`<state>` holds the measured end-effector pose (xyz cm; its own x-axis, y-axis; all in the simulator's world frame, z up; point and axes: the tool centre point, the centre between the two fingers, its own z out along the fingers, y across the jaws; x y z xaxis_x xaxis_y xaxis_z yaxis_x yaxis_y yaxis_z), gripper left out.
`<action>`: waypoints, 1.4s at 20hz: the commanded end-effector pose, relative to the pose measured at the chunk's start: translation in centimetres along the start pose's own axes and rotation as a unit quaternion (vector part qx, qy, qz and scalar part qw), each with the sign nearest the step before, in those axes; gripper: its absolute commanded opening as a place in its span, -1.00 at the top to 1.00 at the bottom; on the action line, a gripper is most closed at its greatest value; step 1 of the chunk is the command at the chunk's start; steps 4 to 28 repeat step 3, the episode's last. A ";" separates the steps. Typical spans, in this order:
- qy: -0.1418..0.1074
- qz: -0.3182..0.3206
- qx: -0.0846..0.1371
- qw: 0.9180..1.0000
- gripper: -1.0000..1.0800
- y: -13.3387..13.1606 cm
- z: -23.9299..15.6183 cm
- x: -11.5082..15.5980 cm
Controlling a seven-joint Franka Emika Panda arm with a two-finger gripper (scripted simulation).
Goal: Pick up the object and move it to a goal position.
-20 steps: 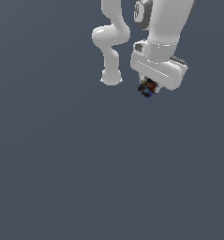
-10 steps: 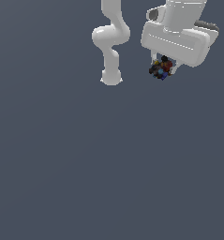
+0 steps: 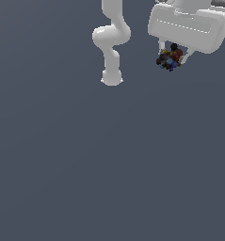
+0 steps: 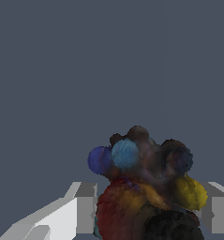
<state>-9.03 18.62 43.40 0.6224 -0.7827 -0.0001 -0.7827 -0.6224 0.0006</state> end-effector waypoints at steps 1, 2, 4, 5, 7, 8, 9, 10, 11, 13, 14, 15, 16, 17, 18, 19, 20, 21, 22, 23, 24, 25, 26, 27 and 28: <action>0.000 0.000 0.000 1.000 1.00 -0.1 -0.4 0.0; 0.000 0.000 0.000 1.000 1.00 -0.2 -0.4 0.0; 0.000 0.000 0.000 1.000 1.00 -0.2 -0.4 0.0; 0.000 0.000 0.000 1.000 1.00 -0.2 -0.4 0.0; 0.000 0.000 0.000 1.000 1.00 -0.2 -0.4 0.0; 0.000 0.000 0.000 1.000 1.00 -0.2 -0.4 0.0; 0.000 0.000 0.000 1.000 1.00 -0.2 -0.4 0.0; 0.000 0.000 0.000 1.000 1.00 -0.2 -0.4 0.0; 0.000 0.000 0.000 1.000 1.00 -0.2 -0.4 0.0; 0.000 0.000 0.000 1.000 1.00 -0.2 -0.4 0.0; 0.000 0.000 0.000 1.000 1.00 -0.2 -0.4 0.0; 0.000 0.000 0.000 1.000 1.00 -0.2 -0.4 0.0; 0.000 0.000 0.000 1.000 1.00 -0.2 -0.4 0.0; 0.000 0.000 0.000 1.000 1.00 -0.2 -0.4 0.0; 0.000 0.000 0.000 1.000 1.00 -0.2 -0.4 0.0; 0.000 0.000 0.000 1.000 1.00 -0.2 -0.4 0.0; 0.000 0.000 0.000 1.000 1.00 -0.2 -0.4 0.0; 0.000 0.000 0.000 1.000 1.00 -0.2 -0.4 0.0; 0.000 0.000 0.000 1.000 1.00 -0.2 -0.4 0.0; 0.000 0.000 0.000 1.000 1.00 -0.2 -0.4 0.0; 0.000 0.000 0.000 1.000 1.00 -0.2 -0.4 0.0; 0.000 0.000 0.000 1.000 1.00 -0.2 -0.4 0.0; 0.000 0.000 0.000 1.000 1.00 -0.2 -0.4 0.0; 0.000 0.000 0.000 1.000 1.00 -0.2 -0.4 0.0; 0.000 0.000 0.000 1.000 1.00 -0.2 -0.4 0.0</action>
